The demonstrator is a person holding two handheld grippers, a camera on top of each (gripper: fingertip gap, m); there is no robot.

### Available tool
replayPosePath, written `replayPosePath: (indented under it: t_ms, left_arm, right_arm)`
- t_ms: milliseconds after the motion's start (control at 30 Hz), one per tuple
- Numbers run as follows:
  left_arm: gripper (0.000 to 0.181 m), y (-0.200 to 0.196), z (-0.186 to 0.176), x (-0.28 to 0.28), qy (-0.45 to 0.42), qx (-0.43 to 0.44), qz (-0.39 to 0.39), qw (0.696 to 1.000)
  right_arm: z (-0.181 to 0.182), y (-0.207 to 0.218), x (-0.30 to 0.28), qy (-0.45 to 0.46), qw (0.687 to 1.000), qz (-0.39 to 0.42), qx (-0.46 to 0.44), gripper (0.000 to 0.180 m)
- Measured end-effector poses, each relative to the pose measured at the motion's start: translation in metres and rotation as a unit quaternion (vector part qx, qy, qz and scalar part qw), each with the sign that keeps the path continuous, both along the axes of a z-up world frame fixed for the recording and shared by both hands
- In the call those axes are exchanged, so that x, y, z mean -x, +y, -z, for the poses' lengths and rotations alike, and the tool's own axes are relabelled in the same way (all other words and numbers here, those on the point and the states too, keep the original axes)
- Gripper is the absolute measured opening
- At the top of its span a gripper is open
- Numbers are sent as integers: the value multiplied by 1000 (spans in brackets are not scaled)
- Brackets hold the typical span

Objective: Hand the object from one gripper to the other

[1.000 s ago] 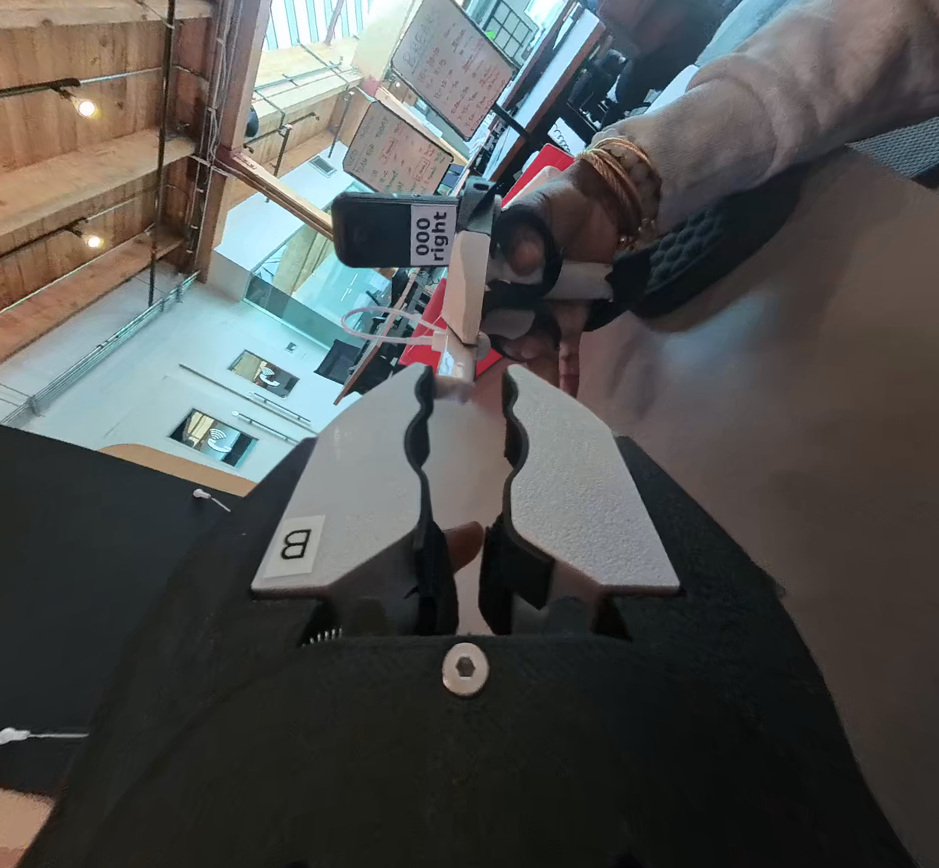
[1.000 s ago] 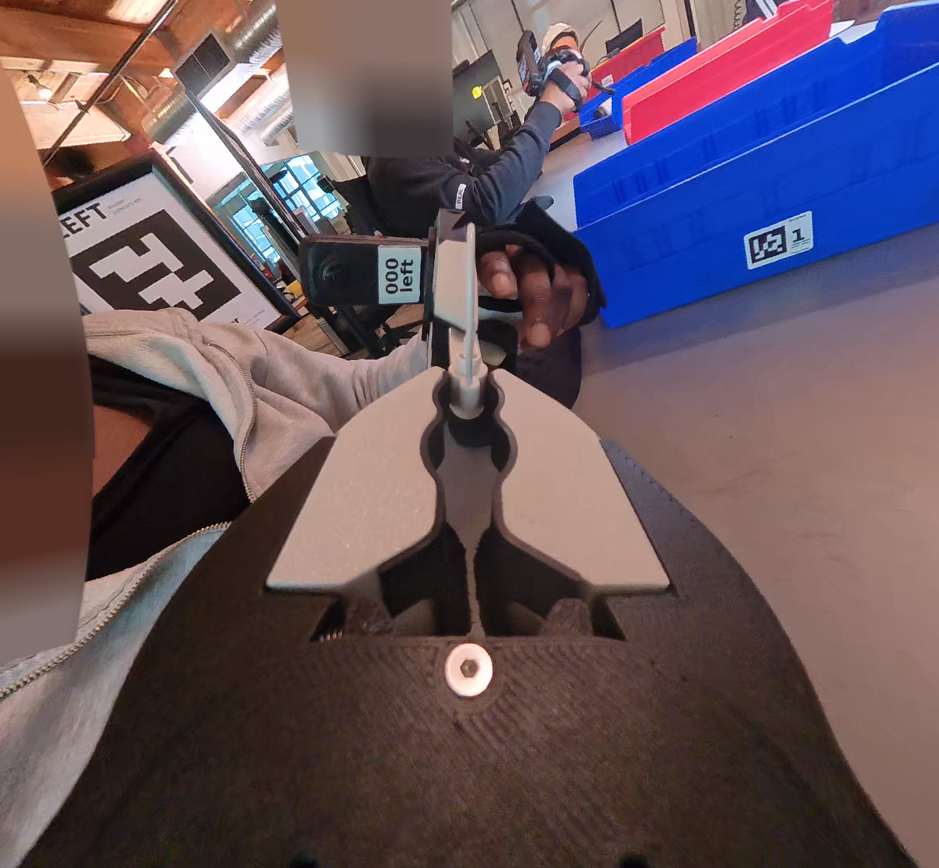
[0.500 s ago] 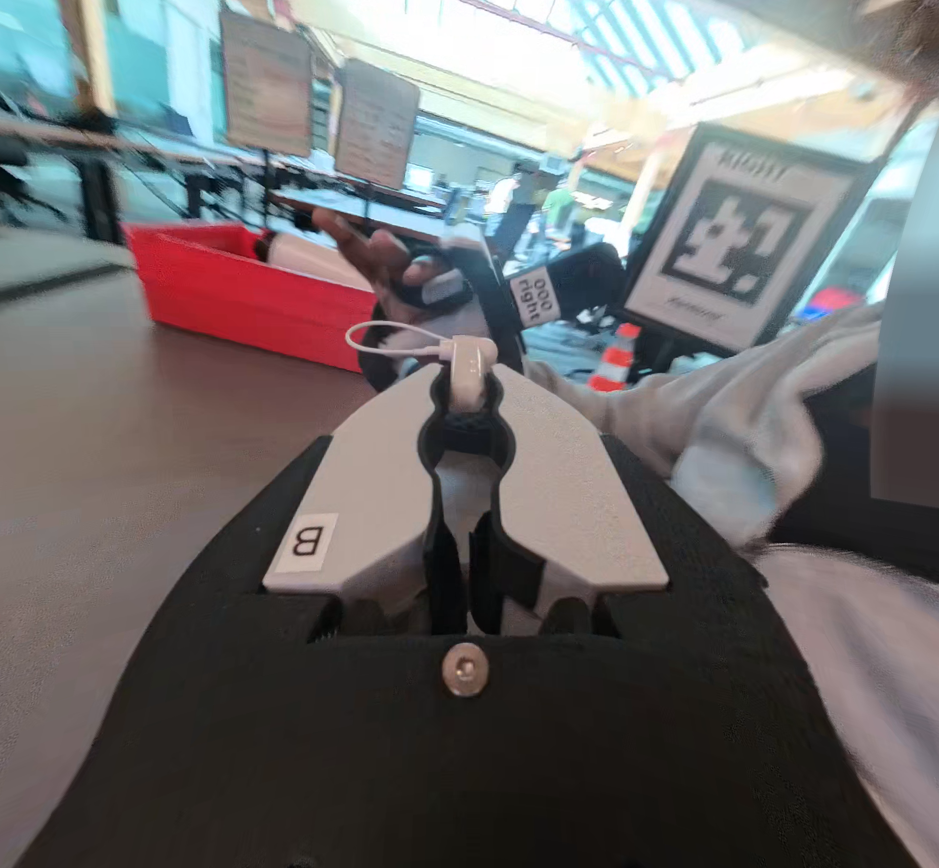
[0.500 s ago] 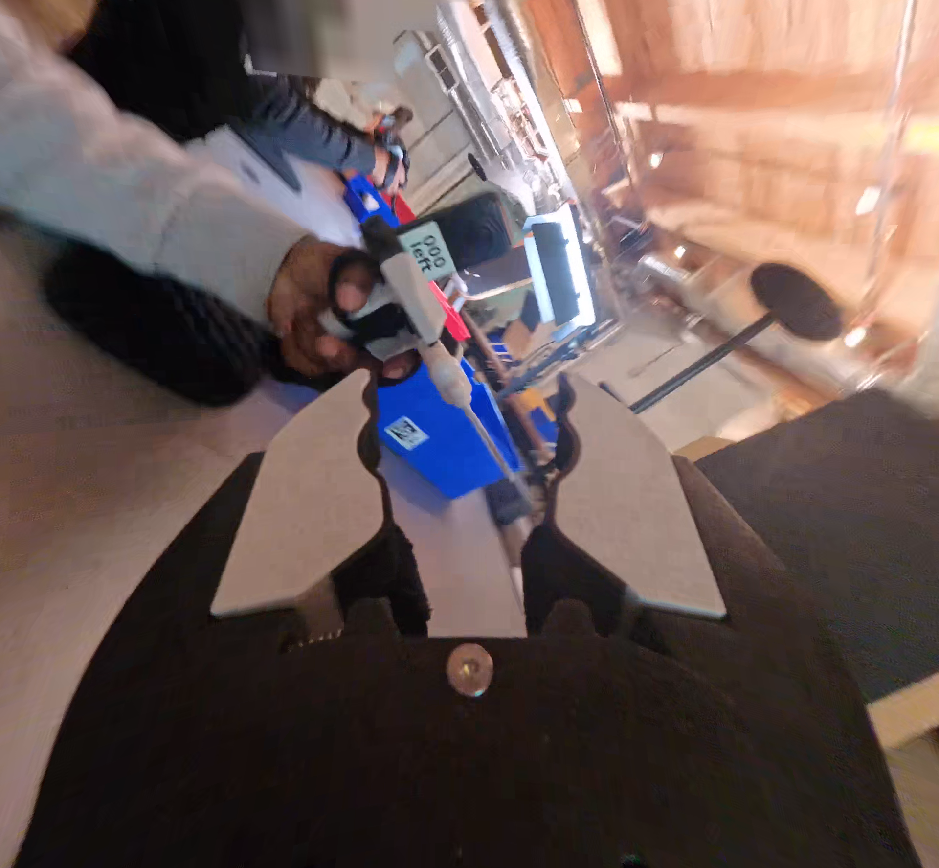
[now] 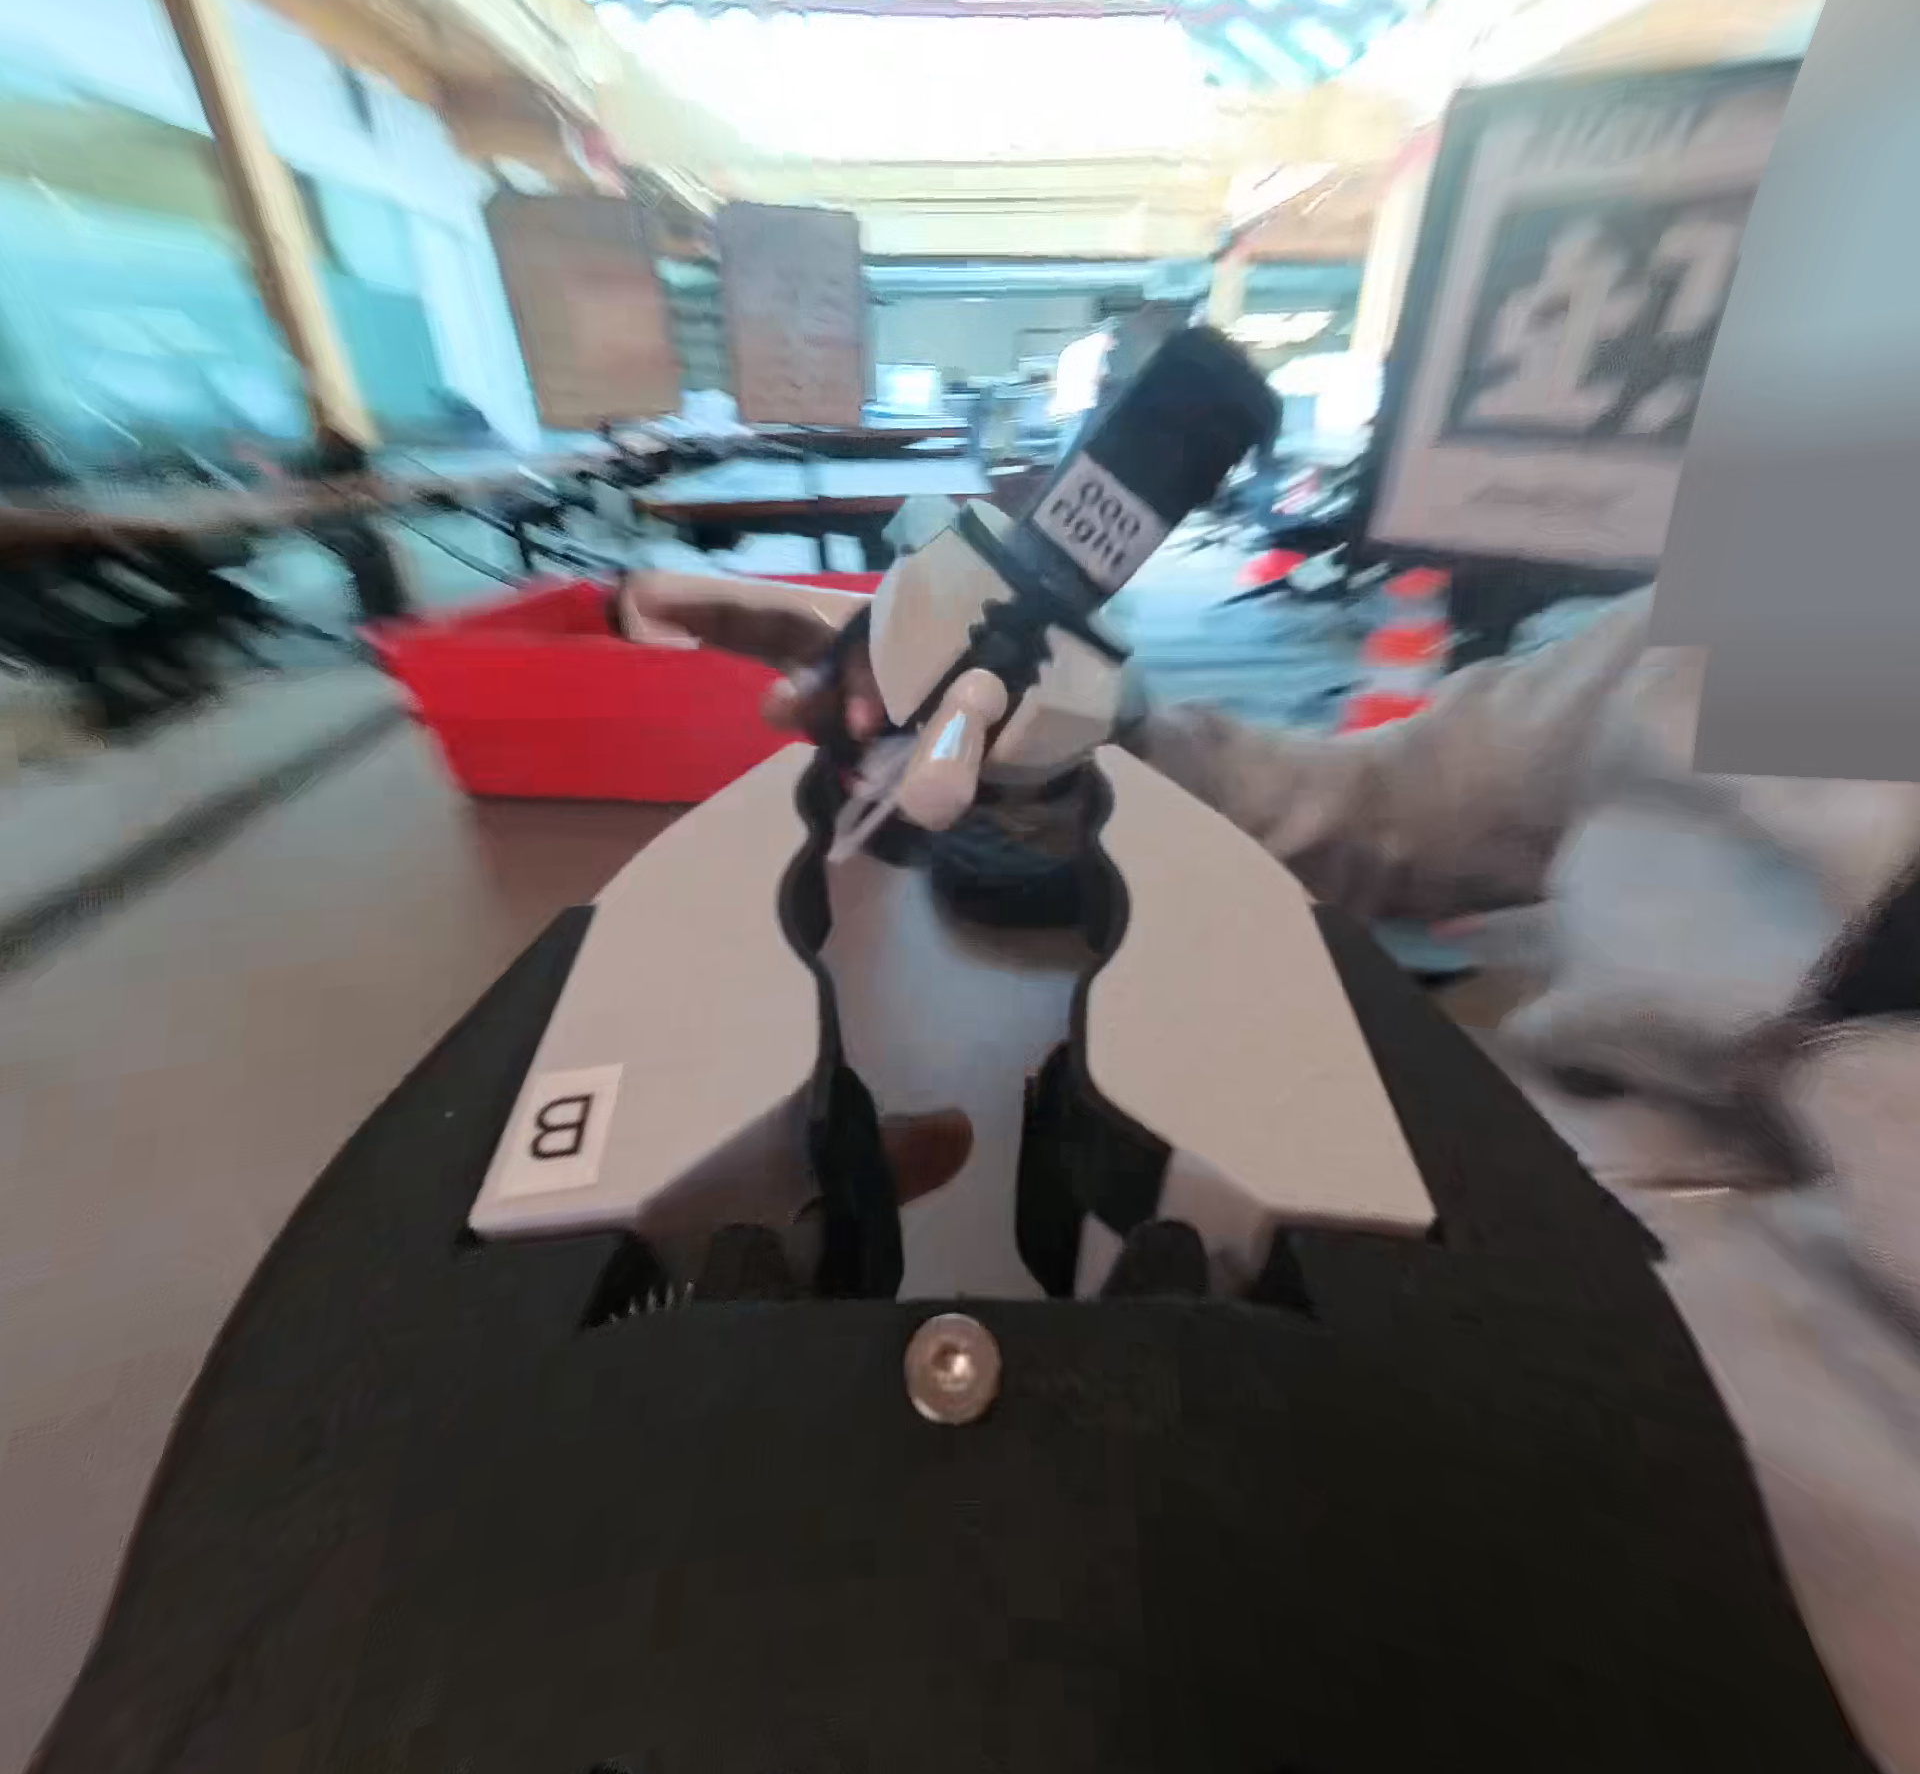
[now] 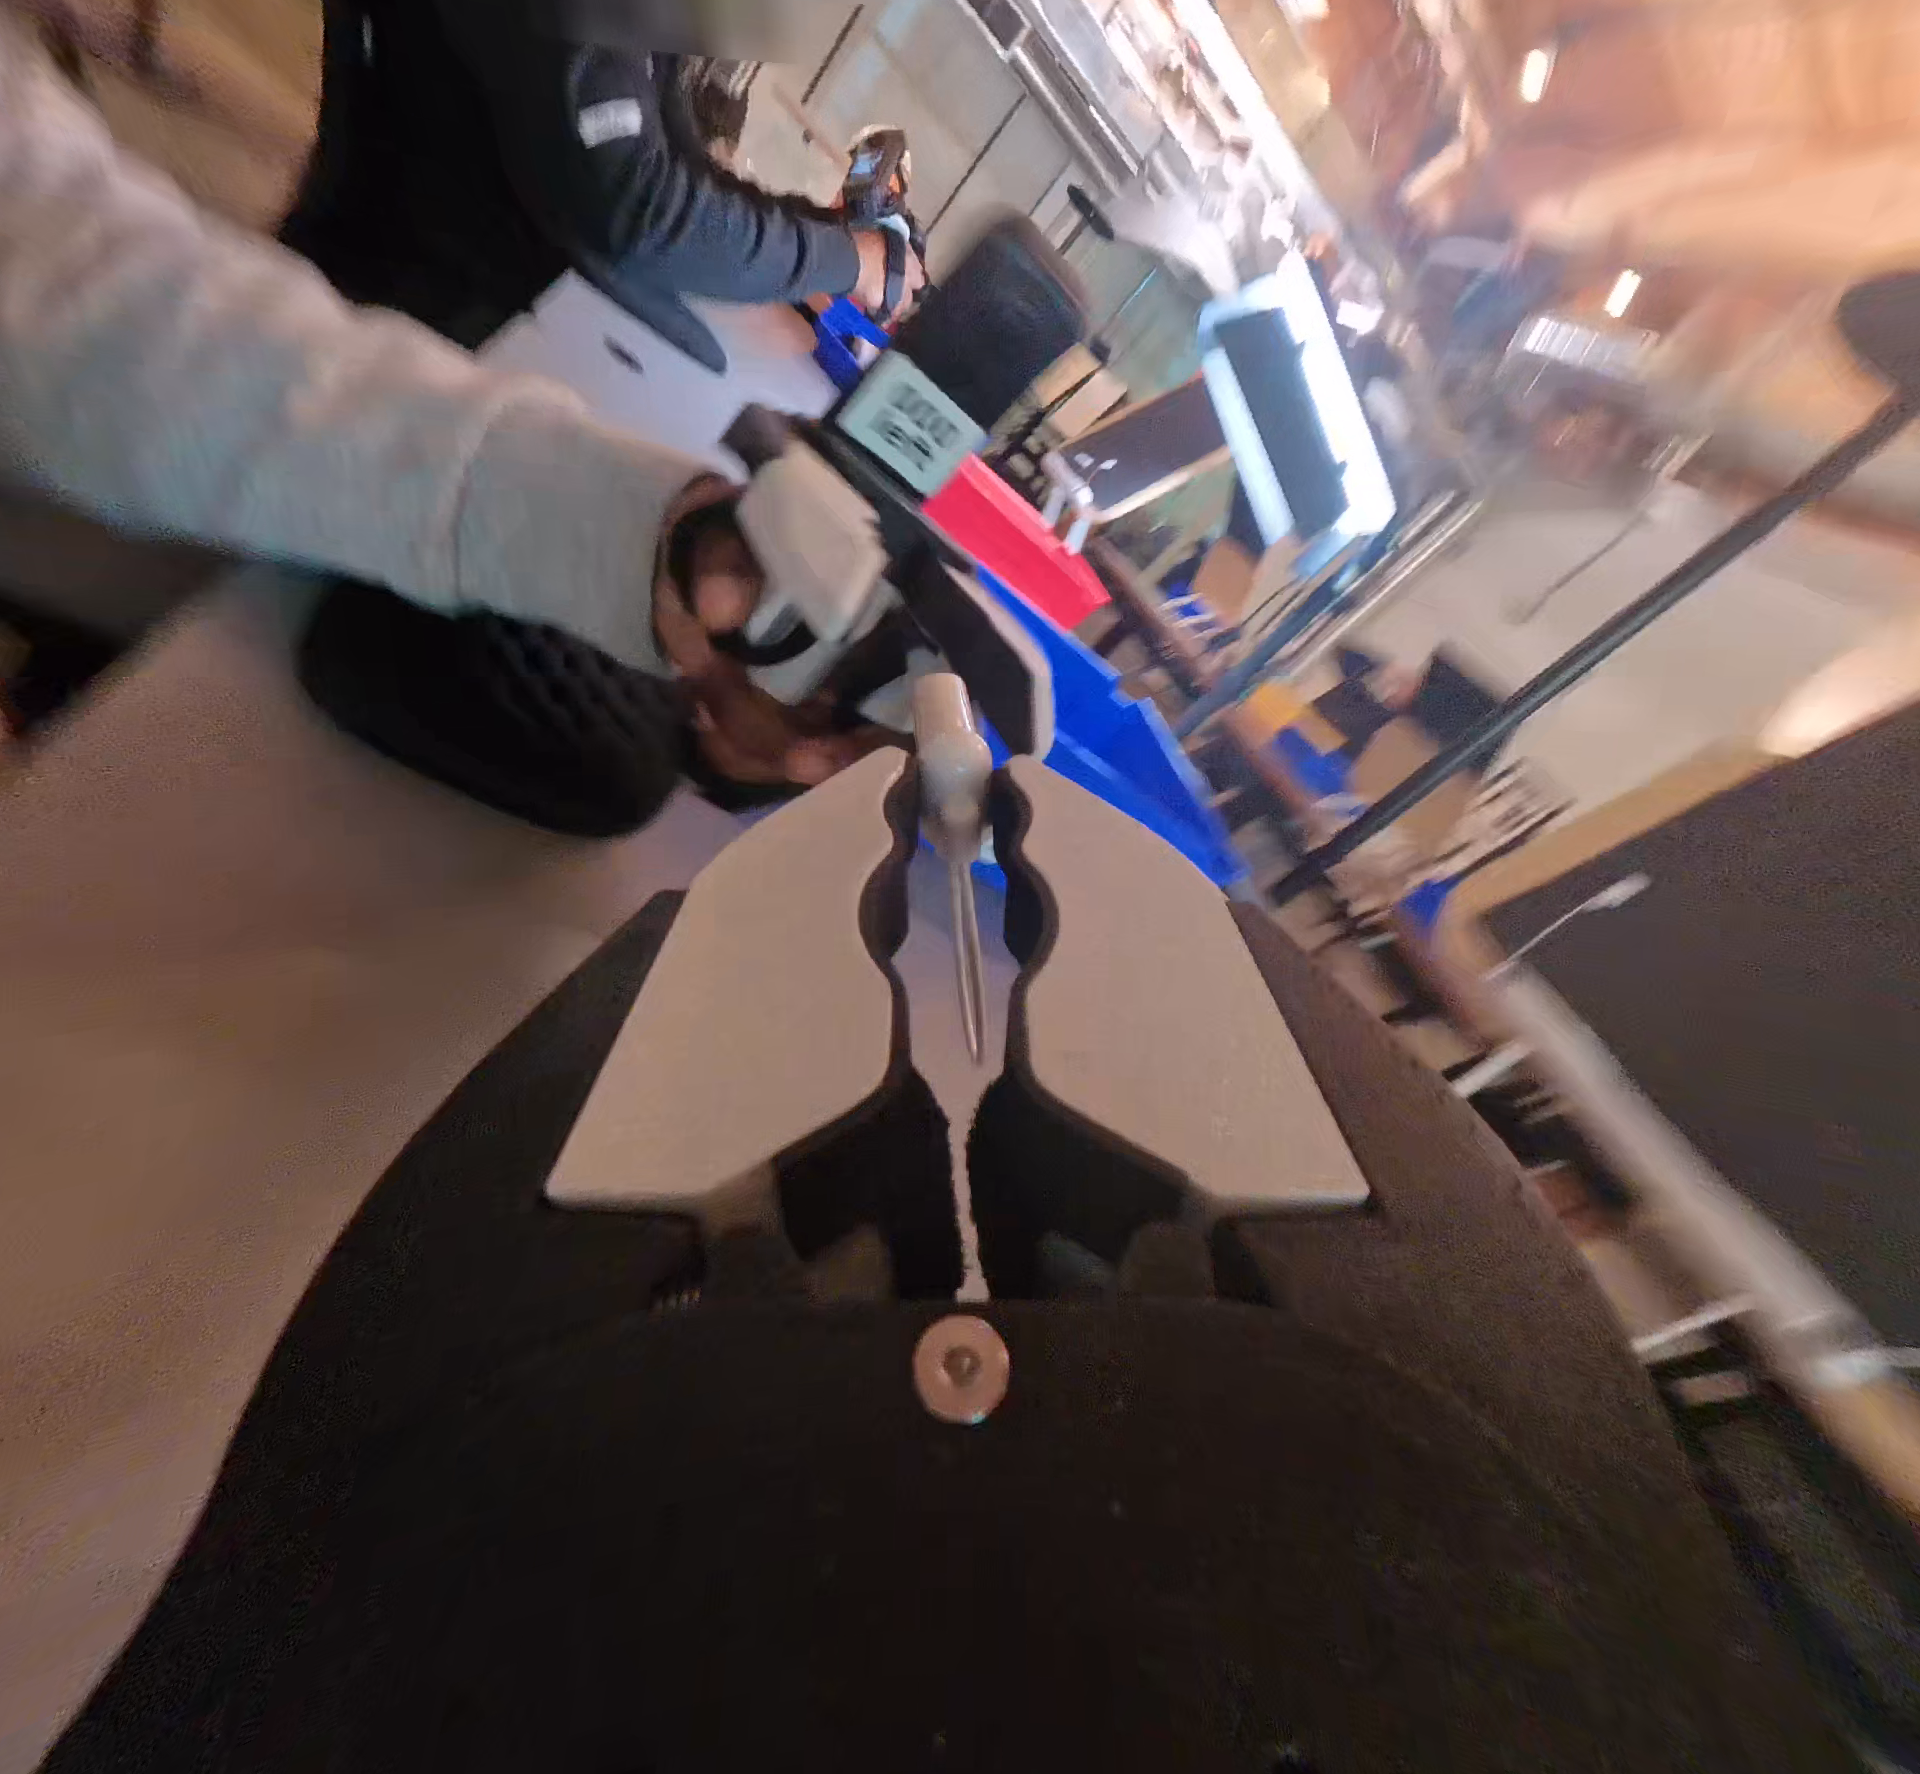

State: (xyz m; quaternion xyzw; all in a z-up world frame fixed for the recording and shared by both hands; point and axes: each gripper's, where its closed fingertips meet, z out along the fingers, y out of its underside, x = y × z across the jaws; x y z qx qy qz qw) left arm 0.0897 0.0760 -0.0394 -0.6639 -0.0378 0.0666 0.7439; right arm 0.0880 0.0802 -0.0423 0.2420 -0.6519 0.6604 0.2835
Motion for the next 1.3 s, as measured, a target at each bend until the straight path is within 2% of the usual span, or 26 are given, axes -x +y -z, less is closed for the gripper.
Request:
replayPosePath:
  t_ms: [67,100,167,233,300,367,500,633,733,767,833,900,967,1033,1133,1300]
  left_arm:
    - [51,-3,-7,3,165,20,-82,983]
    - [51,-5,-9,6,227,32,-121,966]
    - [50,-2,-8,5,304,62,-153,938]
    - [44,2,-3,4,345,83,-158,922]
    - [37,5,5,4,370,114,-158,908]
    - [34,8,13,7,385,145,-163,897]
    - [15,10,18,8,392,165,-162,891]
    - [14,7,18,10,343,162,-156,912]
    - [13,0,9,12,232,112,-134,957]
    - [14,-4,5,12,187,90,-120,971]
    - [13,-11,-6,12,90,28,-86,992]
    - [13,-17,-14,9,-6,-26,-32,999]
    - [13,-20,-15,8,-92,-56,18,994]
    - [13,-17,-9,6,-152,-55,53,985]
    - [13,-8,4,0,-177,-18,76,981]
    - [13,-1,12,-9,-185,9,102,977]
  right_arm:
    - [-3,3,9,-159,987,-24,-1,13]
    - [-3,4,12,-242,969,-44,-2,13]
    - [-1,6,13,-402,911,-96,-18,13]
    - [5,6,13,-535,832,-137,-45,13]
    - [7,7,12,-604,776,-171,-59,13]
    - [11,6,9,-619,761,-179,-74,13]
    - [18,2,4,-613,767,-166,-96,13]
    - [16,1,6,-606,774,-165,-86,14]
    - [-3,3,10,-549,819,-166,-17,45]
    - [-13,7,14,-521,838,-164,20,54]
    - [-35,18,22,-446,876,-151,105,58]
    - [-50,30,27,-342,917,-118,169,61]
    - [-49,32,26,-217,960,-66,166,60]
    - [-33,23,19,-81,990,-22,110,57]
    - [-8,7,2,91,995,8,41,49]
    - [10,-5,-11,145,989,-4,-3,27]
